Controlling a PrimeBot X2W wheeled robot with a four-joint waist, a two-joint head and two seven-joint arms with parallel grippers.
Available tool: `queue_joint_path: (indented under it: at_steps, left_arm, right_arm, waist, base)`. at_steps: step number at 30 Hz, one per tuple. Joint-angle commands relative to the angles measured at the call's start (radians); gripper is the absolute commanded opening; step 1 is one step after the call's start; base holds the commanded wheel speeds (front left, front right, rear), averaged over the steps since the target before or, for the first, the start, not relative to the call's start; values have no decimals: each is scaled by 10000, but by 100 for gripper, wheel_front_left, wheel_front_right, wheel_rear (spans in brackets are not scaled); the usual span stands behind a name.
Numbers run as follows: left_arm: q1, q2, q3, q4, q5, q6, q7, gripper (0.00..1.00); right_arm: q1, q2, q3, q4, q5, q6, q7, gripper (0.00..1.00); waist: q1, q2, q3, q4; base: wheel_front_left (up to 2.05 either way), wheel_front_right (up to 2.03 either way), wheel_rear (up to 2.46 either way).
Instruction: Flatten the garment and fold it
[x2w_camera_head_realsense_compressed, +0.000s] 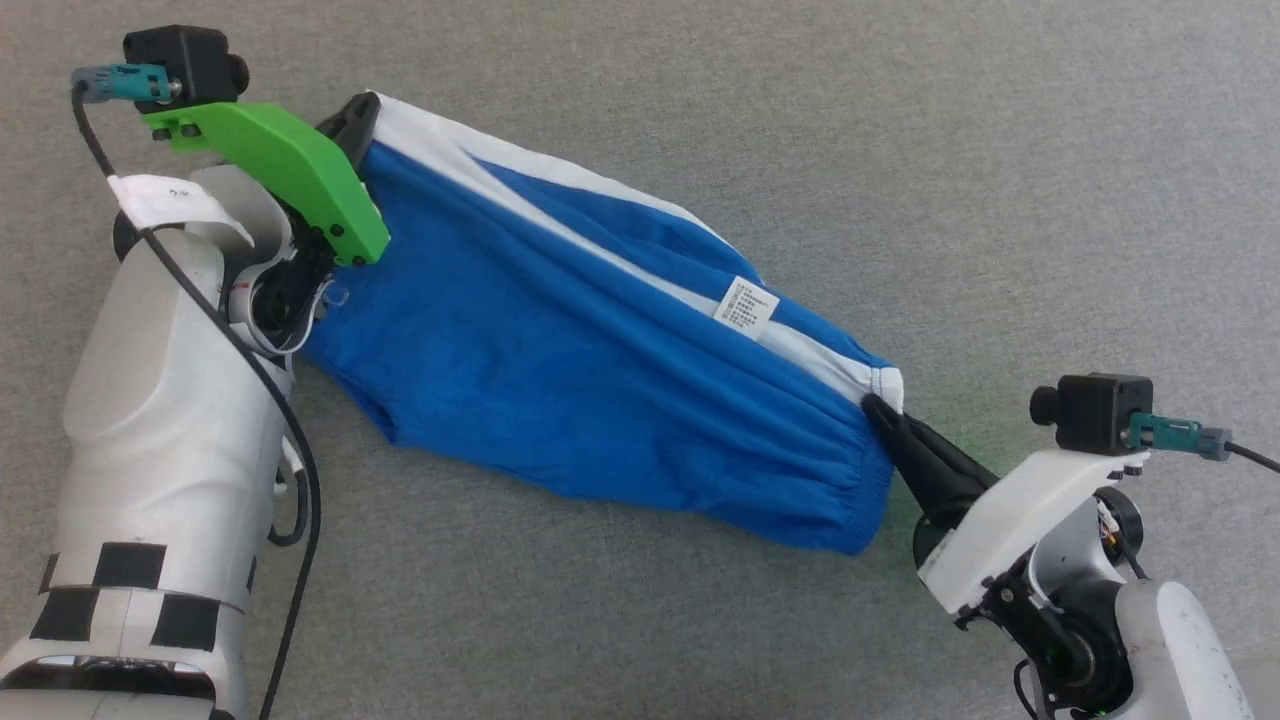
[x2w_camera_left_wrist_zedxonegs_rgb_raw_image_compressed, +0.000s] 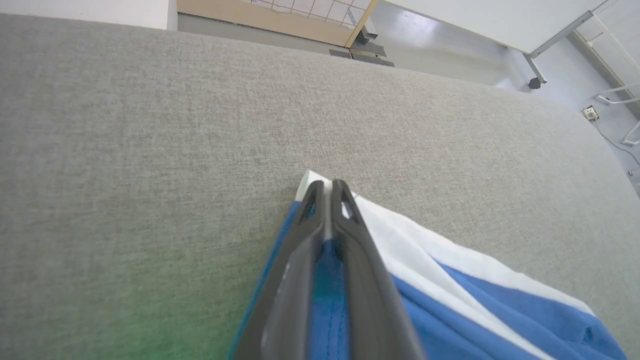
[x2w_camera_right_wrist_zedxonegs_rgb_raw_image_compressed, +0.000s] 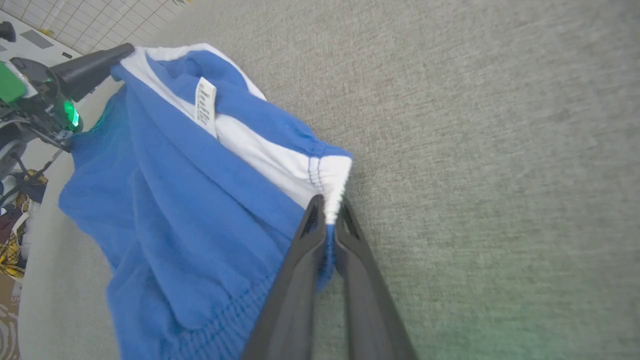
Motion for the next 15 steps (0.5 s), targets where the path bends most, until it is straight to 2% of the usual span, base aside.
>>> queue_joint_path:
  at_steps: [1, 7, 11, 15]
  left_arm:
    - [-240, 119, 33, 114, -17, -43, -127, 100]
    - [-352, 140, -158, 46, 13, -217, -1166, 100]
    - [-100, 584, -597, -601, 467, -286, -2644, 100]
    - [829, 1382, -1215, -1348, 1406, -298, -4159, 100]
  right_arm:
    - [-109, -22, 26, 51, 89, -21, -103, 100]
    - [40, -22, -82, -117, 333, -21, -783, 100]
    - [375, -22, -420, -453, -27, -21, -1239, 100]
    - [946, -22, -837, -1010, -1757, -21, -1040, 100]
  waist:
    - [0, 0, 14, -23]
    - [0, 0, -310, 187]
    - [0, 0, -832, 311]
    - [0, 0, -1504, 507]
  base:
    - [0, 0, 0]
    - [0, 0, 0]
    - [0, 0, 0]
    - [0, 0, 0]
